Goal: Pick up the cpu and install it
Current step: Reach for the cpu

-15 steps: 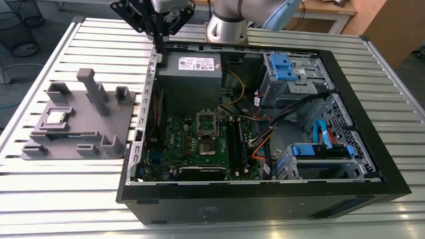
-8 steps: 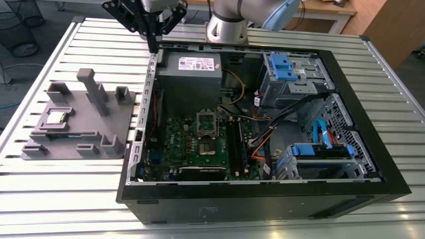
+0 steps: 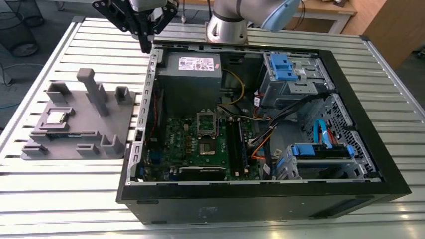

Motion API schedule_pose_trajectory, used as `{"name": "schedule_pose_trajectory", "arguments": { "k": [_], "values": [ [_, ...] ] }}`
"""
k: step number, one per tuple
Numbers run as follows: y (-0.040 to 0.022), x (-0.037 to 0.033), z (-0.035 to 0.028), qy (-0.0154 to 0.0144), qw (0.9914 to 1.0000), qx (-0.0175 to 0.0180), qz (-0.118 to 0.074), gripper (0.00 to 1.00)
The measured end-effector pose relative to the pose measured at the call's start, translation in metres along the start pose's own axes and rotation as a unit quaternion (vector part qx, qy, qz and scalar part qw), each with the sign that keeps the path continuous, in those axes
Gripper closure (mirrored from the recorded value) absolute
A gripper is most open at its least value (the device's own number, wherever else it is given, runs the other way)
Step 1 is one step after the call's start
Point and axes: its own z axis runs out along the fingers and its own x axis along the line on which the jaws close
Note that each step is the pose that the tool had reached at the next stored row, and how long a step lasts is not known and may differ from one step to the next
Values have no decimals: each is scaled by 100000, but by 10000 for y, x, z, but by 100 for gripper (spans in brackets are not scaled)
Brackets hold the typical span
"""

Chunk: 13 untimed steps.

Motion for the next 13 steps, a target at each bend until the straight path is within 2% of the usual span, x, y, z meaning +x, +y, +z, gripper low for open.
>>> {"name": "schedule_pose_trajectory", "arguments": {
  "k": [13],
  "values": [
    [-19, 256, -6, -91, 100000, -12, 0, 89]
  ]
}}
